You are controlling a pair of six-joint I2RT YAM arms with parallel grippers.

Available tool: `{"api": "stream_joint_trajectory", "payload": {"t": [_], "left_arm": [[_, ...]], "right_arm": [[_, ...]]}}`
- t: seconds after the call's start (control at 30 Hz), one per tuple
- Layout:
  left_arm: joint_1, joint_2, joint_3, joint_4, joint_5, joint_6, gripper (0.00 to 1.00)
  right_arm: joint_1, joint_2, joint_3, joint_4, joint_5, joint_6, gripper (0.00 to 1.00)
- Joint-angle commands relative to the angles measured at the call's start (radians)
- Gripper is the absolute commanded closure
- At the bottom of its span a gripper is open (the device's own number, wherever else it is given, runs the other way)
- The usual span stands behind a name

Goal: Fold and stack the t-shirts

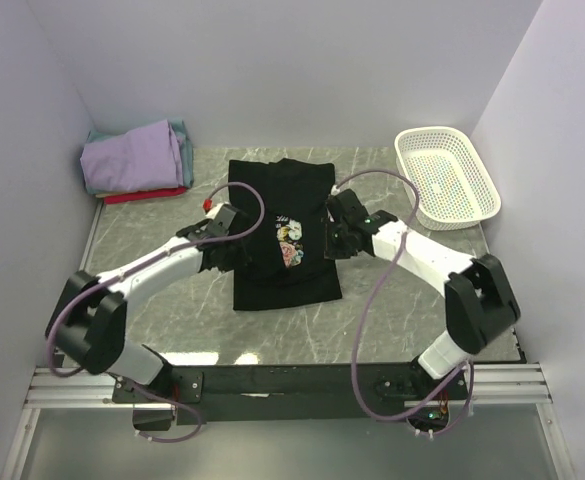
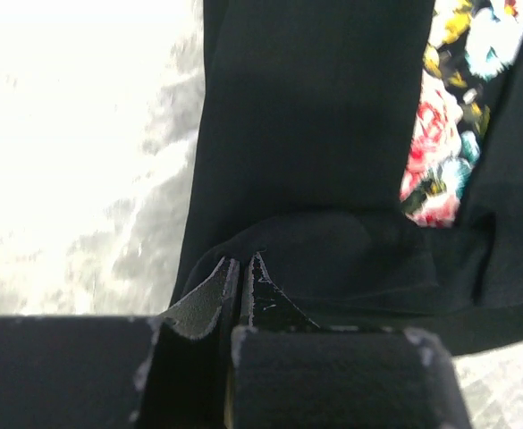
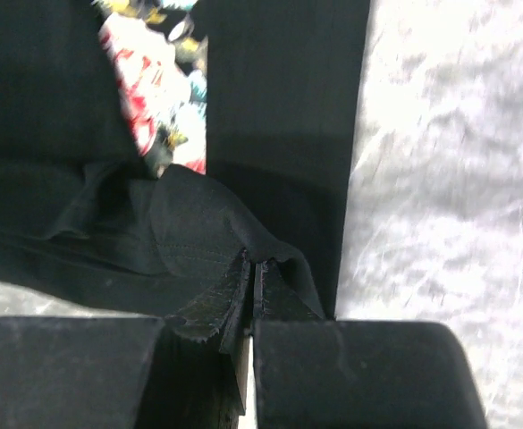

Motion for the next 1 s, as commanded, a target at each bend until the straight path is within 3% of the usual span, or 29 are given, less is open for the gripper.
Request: {"api": "stream_joint_trajectory", "payload": {"t": [0.0, 0.63, 0.7, 0.77, 0.83, 0.9, 0.97], "left_arm": [[0.04, 0.076, 0.077, 0.084, 0.067, 0.091, 0.99], [0.162, 0.251, 0.201, 0.141, 0.093, 0.187, 0.99], [0.169, 0.269, 0.213, 0.145, 0.093, 0.198, 0.97], [0.183, 0.301, 0.238, 0.144, 0.098, 0.209, 0.86], [0.195, 0.323, 0.251, 0.159, 0.096, 0.215, 0.89], [0.206, 0.337, 0.27, 0.174, 0.101, 0.226, 0.8], [0.221, 0.363, 0.308, 0.178, 0.109, 0.239, 0.78]], "right_arm": [[-0.043, 0.083, 0.087, 0.041, -0.054, -0.065, 1.0], [-0.137, 0.334, 0.306, 0.022, -0.068, -0.116, 1.0], [-0.146, 0.366, 0.349, 0.005, -0.072, -0.119, 0.93], [-0.157, 0.389, 0.369, 0.008, -0.071, -0.119, 0.83], [-0.166, 0.397, 0.398, 0.021, -0.057, -0.118, 0.7], [-0.186, 0.421, 0.453, 0.008, -0.068, -0.125, 0.7], [-0.209, 0.452, 0.495, 0.002, -0.057, -0.128, 0.69]]}}
